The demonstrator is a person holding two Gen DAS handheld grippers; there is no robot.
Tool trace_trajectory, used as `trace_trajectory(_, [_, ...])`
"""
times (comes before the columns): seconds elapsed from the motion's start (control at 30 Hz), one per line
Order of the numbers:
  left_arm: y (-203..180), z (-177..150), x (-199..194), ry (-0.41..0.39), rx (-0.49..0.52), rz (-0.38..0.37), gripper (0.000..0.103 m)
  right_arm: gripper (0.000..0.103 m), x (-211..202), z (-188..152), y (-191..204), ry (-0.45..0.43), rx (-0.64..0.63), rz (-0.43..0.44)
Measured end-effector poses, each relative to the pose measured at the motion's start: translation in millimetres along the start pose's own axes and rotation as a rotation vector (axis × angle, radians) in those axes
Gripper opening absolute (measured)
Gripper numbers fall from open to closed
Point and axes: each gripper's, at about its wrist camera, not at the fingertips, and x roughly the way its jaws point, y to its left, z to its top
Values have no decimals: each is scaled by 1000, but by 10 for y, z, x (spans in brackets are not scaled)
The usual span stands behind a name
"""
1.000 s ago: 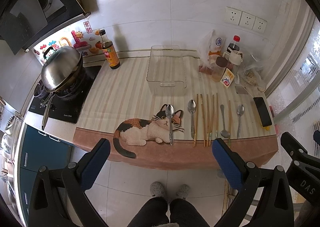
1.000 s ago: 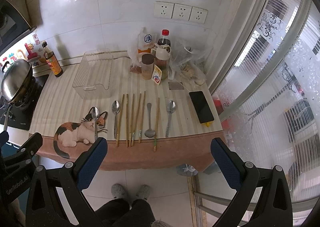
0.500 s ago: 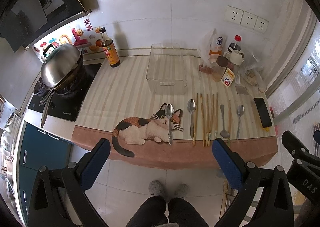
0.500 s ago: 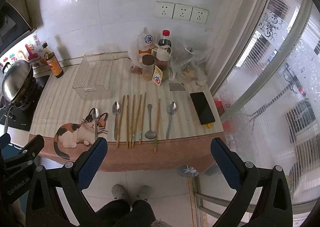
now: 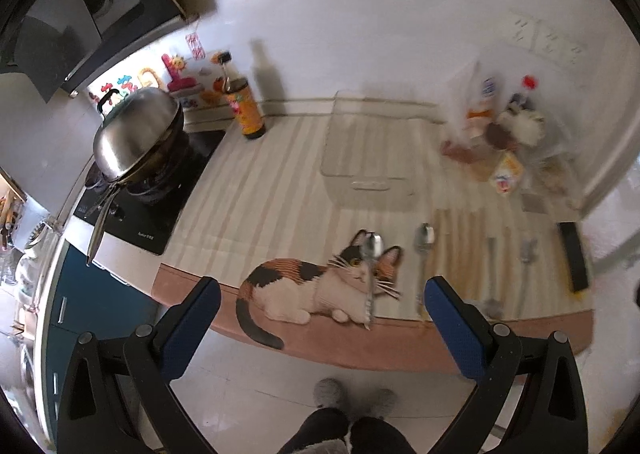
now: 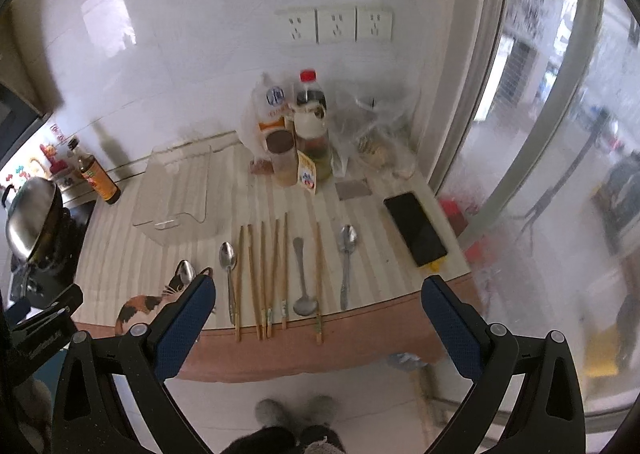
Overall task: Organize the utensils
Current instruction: 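Lower the left gripper onto the steel spoon on the cat mat and close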
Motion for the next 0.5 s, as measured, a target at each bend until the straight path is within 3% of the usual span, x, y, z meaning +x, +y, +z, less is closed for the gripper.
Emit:
trace_trajectory(0.1, [0, 31, 413, 66, -2, 11, 103, 92, 365, -8, -77, 63, 19, 3])
trace_trajectory(0.17, [15, 43, 711, 123, -11, 7, 103, 79, 640, -35, -97, 120, 22, 20])
trace_trajectory(0.3, [-37, 21, 1343, 272, -29, -76, 101, 60, 1226, -134, -147, 223, 55, 41])
trace_trajectory(0.33, [-65, 12, 1496, 304, -25, -100, 97, 56, 1378, -156, -153, 248, 68, 36])
trace_trajectory(0.43, [-203, -14, 1974, 400, -1, -142, 83, 53, 1779, -205, -136, 314, 106, 22])
trace_trajectory(0.5, [-309, -27, 2227, 439, 15, -163, 81, 53, 2005, -229, -107, 352, 124, 6])
